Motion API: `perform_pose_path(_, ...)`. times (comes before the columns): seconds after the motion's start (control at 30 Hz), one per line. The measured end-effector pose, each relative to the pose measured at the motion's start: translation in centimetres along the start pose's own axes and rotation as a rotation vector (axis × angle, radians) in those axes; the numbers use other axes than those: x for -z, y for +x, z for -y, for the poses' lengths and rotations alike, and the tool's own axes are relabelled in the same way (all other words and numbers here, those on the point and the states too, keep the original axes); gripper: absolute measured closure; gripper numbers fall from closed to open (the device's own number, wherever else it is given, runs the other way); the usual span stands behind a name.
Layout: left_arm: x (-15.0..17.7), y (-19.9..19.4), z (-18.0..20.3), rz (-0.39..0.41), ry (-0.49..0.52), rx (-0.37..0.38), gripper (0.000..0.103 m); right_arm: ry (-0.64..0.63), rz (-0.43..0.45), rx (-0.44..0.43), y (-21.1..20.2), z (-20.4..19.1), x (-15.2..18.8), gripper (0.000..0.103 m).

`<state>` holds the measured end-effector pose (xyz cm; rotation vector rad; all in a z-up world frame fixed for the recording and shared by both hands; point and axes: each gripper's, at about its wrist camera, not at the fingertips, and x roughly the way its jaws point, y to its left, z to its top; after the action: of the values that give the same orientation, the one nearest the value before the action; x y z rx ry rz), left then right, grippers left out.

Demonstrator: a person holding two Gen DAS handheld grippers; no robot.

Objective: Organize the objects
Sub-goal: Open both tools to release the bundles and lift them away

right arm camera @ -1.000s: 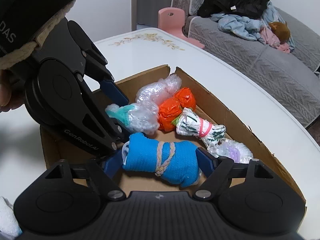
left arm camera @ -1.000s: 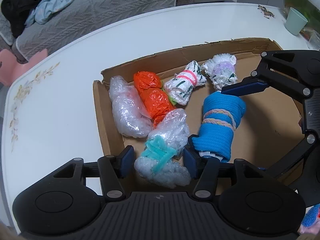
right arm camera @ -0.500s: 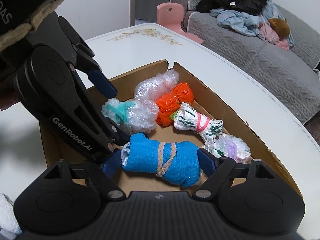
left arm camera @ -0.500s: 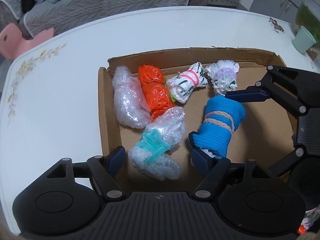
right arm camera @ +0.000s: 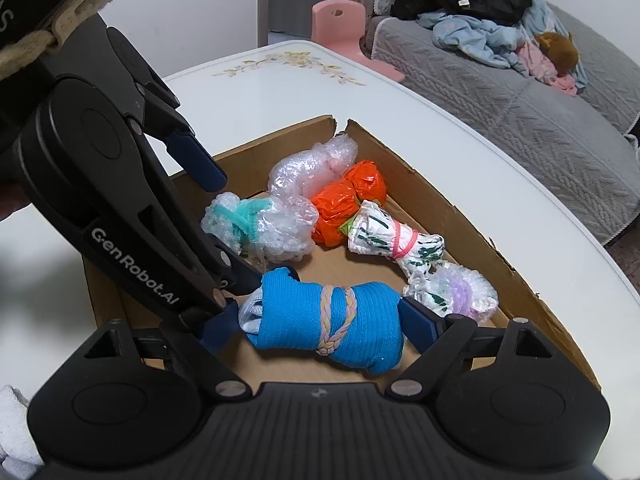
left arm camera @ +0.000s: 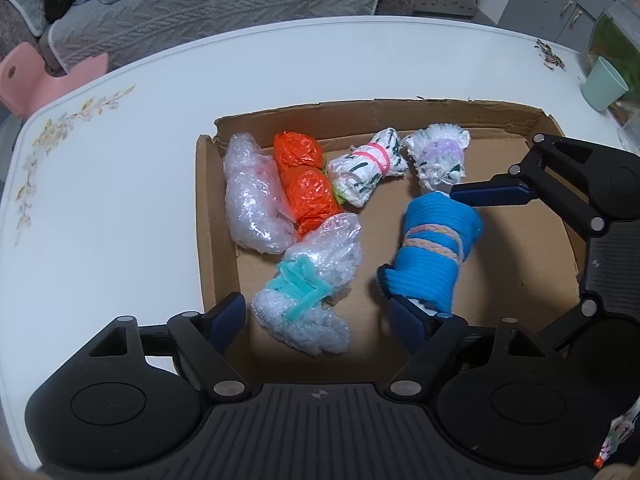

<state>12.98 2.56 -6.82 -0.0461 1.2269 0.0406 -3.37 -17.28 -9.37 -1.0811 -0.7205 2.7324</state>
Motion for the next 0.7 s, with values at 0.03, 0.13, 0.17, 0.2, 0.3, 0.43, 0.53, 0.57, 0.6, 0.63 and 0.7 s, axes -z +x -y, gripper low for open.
perform_pose_path(0.03,0.0,-0.1,0.1,0.002,0.002,-0.002,0.018,0.003,-0.003,0.002,0.0,0.0,0.0,0.018)
perform_pose_path(0.13,0.1,-0.4,0.0,0.003,-0.003,0.003,0.018,0.006,-0.008,0.007,0.0,-0.1,0.0,0.018)
perform_pose_path(0.17,0.0,-0.5,0.0,0.002,-0.01,0.009,0.018,0.007,-0.011,0.01,0.0,-0.1,0.0,0.018)
perform_pose_path(0.2,0.0,-0.5,0.0,0.003,-0.016,0.013,0.018,0.012,-0.017,0.016,0.0,-0.1,0.0,0.018)
perform_pose_path(0.3,0.0,-0.6,0.1,0.003,-0.021,0.022,0.018,0.017,-0.031,0.024,0.1,-0.2,0.0,0.018)
perform_pose_path(0.43,0.2,-0.8,0.2,0.004,-0.022,0.017,0.018,0.025,-0.032,0.036,-0.1,-0.2,-0.2,0.017)
perform_pose_path(0.53,0.3,-1.0,0.0,0.0,-0.027,0.015,0.018,0.035,-0.036,0.037,-0.1,-0.2,-0.1,0.016)
perform_pose_path(0.57,0.4,-1.2,-0.1,0.002,-0.026,0.013,0.018,0.036,-0.037,0.039,-0.1,-0.3,-0.1,0.015)
perform_pose_path(0.6,0.5,-1.4,-0.1,0.005,-0.025,0.012,0.018,0.038,-0.043,0.046,-0.1,-0.3,-0.2,0.015)
perform_pose_path(0.63,0.5,-1.7,-0.2,0.007,-0.026,0.012,0.018,0.037,-0.045,0.048,-0.1,-0.3,-0.2,0.015)
perform_pose_path(0.7,0.6,-2.2,-0.4,0.014,-0.034,0.018,0.018,0.045,-0.049,0.054,-0.2,-0.3,-0.2,0.015)
